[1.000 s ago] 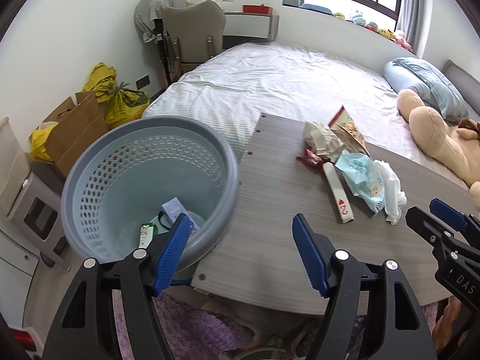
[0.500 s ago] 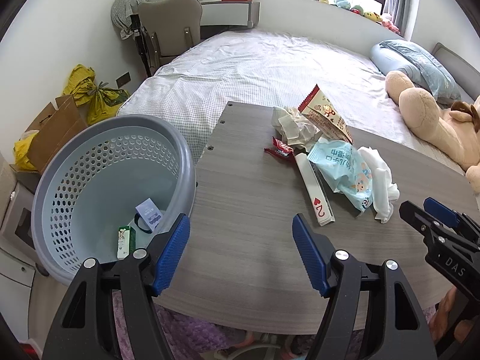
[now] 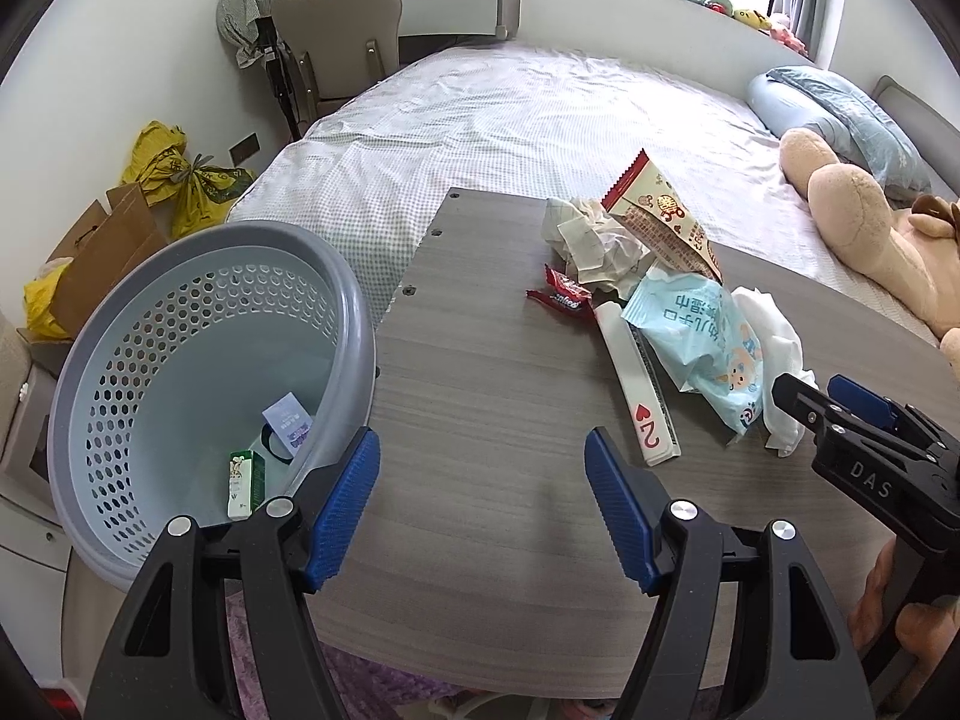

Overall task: Collect trash
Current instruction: 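Grasp the white cloth with the right gripper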

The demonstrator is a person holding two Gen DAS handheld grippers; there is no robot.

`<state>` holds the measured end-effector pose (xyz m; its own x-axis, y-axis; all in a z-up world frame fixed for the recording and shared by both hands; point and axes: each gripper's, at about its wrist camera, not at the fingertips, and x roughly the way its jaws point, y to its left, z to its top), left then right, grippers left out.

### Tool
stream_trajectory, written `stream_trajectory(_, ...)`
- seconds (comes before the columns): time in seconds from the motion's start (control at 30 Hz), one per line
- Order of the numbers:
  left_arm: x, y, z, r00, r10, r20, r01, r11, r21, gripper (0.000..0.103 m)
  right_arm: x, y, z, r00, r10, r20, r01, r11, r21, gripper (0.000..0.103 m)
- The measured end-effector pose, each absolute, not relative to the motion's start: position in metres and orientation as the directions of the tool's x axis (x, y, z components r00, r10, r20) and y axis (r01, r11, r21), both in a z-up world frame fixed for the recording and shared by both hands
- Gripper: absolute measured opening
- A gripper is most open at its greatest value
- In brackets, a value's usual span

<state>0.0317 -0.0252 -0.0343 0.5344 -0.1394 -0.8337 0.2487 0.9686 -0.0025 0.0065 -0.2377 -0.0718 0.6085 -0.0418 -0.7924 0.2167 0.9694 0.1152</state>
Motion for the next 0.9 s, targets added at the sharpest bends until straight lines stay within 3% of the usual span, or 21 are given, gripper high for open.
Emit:
stream_trajectory(0.37,0.032,-0.031,-0.036,0.532,-0.136,-0.836,0.254,0.967,0.004,0.068,0.014,-0.237,-0.079,0.594,-0.053,-0.802,0.214,0.972,0.095,0.057)
stream_trajectory(0.47,0.031,-0.032,-0.036,0.531,-0.136,-0.836,0.254,0.967,0.004,0.068,0.017,-0.234,-0.08,0.591,-0.044,-0.805,0.201,0.975,0.093,0.049)
stream_trajectory(0.57,0.029,-0.033,-0.035,0.532,-0.136,-0.836,0.257,0.967,0.007,0.068,0.018,-0.234,-0.078,0.594,-0.029,-0.804,0.19,0.976,0.104,0.032)
stream_trajectory(0.9,0.024,-0.038,-0.035,0.528,-0.147,-0.837,0.268,0.963,0.0,0.068,-0.003,-0.249,-0.066,0.628,-0.001,-0.779,0.22,0.959,0.176,0.031)
